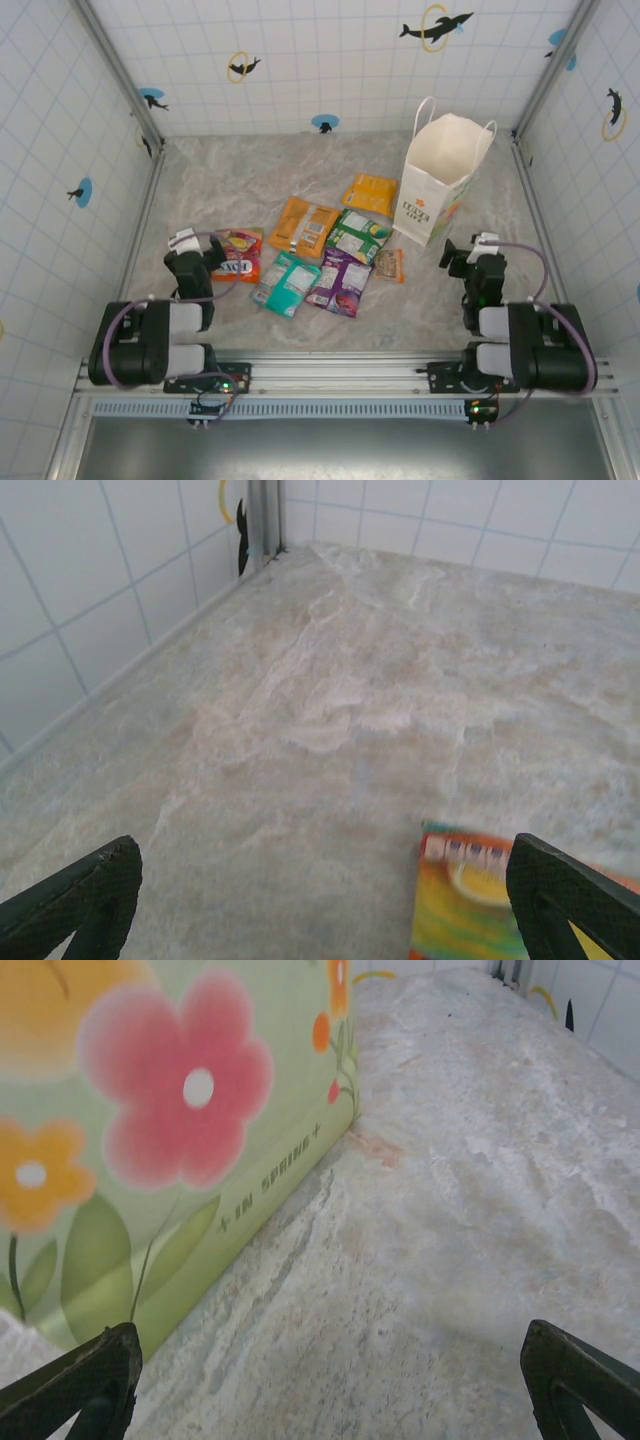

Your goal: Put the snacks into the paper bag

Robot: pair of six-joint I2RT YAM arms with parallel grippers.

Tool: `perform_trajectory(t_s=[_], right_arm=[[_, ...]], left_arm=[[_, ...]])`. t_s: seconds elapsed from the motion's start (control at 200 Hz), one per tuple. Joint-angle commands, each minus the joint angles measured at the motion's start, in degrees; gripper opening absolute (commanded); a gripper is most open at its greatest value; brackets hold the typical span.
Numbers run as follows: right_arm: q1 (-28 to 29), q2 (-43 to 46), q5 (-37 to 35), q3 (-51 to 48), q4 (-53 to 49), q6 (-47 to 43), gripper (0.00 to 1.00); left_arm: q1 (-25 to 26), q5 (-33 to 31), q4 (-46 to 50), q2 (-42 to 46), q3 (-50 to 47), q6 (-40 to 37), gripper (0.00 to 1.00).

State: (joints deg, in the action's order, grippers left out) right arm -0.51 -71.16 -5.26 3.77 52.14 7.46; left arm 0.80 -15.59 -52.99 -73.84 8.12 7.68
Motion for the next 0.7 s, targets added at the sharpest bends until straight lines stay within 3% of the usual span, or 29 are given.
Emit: perform_trajectory(t_s=[0.0, 0.145, 0.305, 0.54, 0.695], right_arm=[[-0.5, 7.6, 1.2, 4.5, -18.8, 2.3, 0.99], [-0.6, 16.9, 3.0, 11.5, -36.6, 3.1, 1.0], [-0.6, 20.9, 7.2, 26.1, -58.9, 4.5, 1.0], [-0.3, 15.2, 13.1, 53.6, -87.0, 3.8, 1.0], [1.0, 8.8, 15.6, 69.3, -97.8, 6.6, 1.0]], left_arm=[[-0.2, 2.5, 22.3, 4.7, 8.7, 4.8, 0.93], [1.5, 8.1, 41.2, 6.9, 20.8, 6.9, 0.88], [6.1, 8.3, 54.4, 6.9, 32.3, 9.7, 0.82], [14.9, 9.5, 66.6, 1.5, 46.2, 9.7, 0.79], [20.7, 9.6, 75.5, -5.3, 56.4, 11.0, 0.79]])
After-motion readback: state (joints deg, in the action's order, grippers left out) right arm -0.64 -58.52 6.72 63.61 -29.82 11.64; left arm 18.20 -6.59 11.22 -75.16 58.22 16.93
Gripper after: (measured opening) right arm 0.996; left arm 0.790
